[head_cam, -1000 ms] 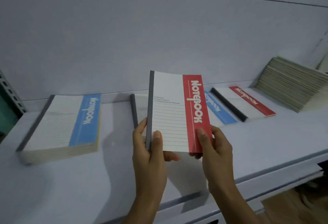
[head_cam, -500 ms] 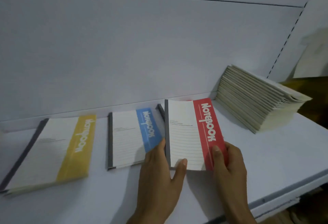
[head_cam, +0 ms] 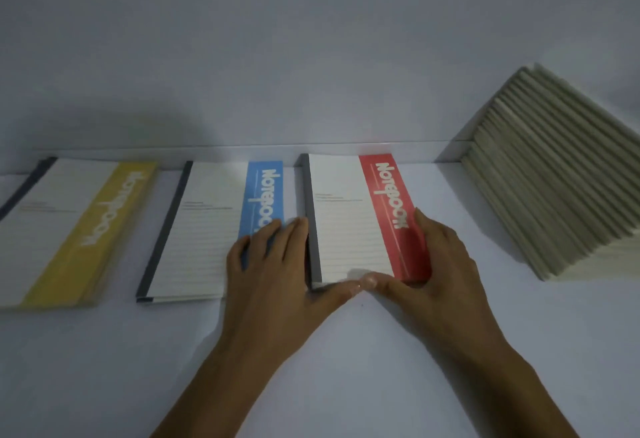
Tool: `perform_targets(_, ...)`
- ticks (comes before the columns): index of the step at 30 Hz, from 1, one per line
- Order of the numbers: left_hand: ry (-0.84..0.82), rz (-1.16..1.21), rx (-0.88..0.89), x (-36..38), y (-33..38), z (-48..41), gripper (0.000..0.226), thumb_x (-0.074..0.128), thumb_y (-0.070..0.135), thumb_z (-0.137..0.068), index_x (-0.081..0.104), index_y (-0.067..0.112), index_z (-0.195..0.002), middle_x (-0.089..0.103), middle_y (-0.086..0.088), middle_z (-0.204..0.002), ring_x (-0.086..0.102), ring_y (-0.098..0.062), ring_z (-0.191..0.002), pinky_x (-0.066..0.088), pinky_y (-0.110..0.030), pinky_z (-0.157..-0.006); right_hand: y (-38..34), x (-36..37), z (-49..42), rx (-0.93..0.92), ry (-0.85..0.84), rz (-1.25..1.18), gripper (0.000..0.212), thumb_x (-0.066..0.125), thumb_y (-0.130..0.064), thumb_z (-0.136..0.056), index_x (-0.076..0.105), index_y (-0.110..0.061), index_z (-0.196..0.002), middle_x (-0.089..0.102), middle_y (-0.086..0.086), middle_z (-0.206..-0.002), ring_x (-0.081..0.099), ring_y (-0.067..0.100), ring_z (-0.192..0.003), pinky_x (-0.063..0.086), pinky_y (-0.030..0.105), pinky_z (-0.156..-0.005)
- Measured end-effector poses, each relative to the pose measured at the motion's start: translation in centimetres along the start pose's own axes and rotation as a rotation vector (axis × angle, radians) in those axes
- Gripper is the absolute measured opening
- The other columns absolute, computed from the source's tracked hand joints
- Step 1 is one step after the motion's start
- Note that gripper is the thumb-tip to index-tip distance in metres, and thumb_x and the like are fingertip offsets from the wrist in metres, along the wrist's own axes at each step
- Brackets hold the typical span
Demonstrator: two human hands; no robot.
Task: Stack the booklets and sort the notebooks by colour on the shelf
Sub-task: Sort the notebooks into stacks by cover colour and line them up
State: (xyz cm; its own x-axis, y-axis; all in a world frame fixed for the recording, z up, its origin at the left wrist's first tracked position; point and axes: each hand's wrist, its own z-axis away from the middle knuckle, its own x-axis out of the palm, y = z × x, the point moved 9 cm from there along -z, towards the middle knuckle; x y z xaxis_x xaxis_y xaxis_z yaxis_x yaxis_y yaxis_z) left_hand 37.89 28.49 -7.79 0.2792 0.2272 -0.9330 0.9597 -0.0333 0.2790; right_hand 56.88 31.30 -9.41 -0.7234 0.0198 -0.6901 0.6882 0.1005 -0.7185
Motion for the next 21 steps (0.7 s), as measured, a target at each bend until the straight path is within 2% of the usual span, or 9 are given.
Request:
perform_targets(3, -0.047, -0.018, -0.012, 0.6, 0.1, -0.3, 0.106, 0.029, 0.087, -0.066, 0.041, 0.012, -0.14, 0.055, -0.003, -0.134, 0.042, -0.028, -0.13, 0.029, -0.049, -0.106, 0.3, 0.3, -0.3, 0.011, 0.037, 0.099, 0.106, 0.057, -0.081, -0.051, 0.03, -0.034, -0.142, 0.043, -0.013, -0.137, 0.037, 0.002, -0.11, 0.039, 0.031, -0.097)
perform_targets(7, -0.017, -0.043, 0.041, 0.4, 0.7, -0.2, 0.094, 0.032, 0.078, -0.073, 0.045, 0.011, -0.138, 0.059, -0.007, -0.129, 0.047, -0.036, -0.126, 0.035, -0.057, -0.1, 0.6, 0.5, -0.3, 0.007, 0.061, 0.124, 0.103, 0.054, -0.084, -0.054, 0.03, -0.034, -0.142, 0.041, -0.013, -0.137, 0.035, 0.001, -0.108, 0.036, 0.029, -0.095)
perform_targets(11, 0.038, -0.034, 0.054, 0.0, 0.9, 0.0, 0.092, 0.037, 0.076, -0.072, 0.051, 0.009, -0.133, 0.062, -0.01, -0.125, 0.049, -0.038, -0.124, 0.038, -0.061, -0.098, 0.4, 0.7, -0.1, -0.032, 0.045, 0.17, 0.103, 0.05, -0.083, -0.056, 0.03, -0.033, -0.143, 0.039, -0.009, -0.142, 0.041, 0.014, -0.121, 0.036, 0.034, -0.101)
perform_targets(16, 0.111, -0.058, 0.115, -0.4, 1.3, 0.2, 0.083, 0.059, 0.066, -0.067, 0.059, 0.005, -0.124, 0.065, -0.012, -0.12, 0.054, -0.038, -0.119, 0.033, -0.063, -0.1, 0.2, 0.6, -0.2, -0.047, 0.068, 0.158, 0.1, 0.048, -0.083, -0.057, 0.036, -0.03, -0.141, 0.044, -0.006, -0.14, 0.045, 0.018, -0.121, 0.038, 0.038, -0.102)
perform_targets(19, 0.104, -0.014, 0.083, -0.5, 1.0, 0.2, 0.085, 0.055, 0.07, -0.066, 0.059, 0.008, -0.125, 0.065, -0.01, -0.121, 0.055, -0.034, -0.119, 0.033, -0.058, -0.102, -0.1, 0.4, -0.3, -0.059, 0.066, 0.185, 0.096, 0.049, -0.083, -0.059, 0.039, -0.029, -0.139, 0.045, -0.006, -0.139, 0.046, 0.017, -0.119, 0.039, 0.037, -0.101)
perform_targets(21, 0.097, -0.013, 0.07, -0.5, 0.7, 0.4, 0.09, 0.045, 0.078, -0.067, 0.058, 0.011, -0.126, 0.064, -0.007, -0.122, 0.053, -0.029, -0.12, 0.031, -0.054, -0.104, -0.3, 0.5, -0.4, -0.057, 0.039, 0.202, 0.091, 0.057, -0.08, -0.063, 0.04, -0.029, -0.136, 0.046, -0.006, -0.136, 0.048, 0.016, -0.116, 0.042, 0.037, -0.099)
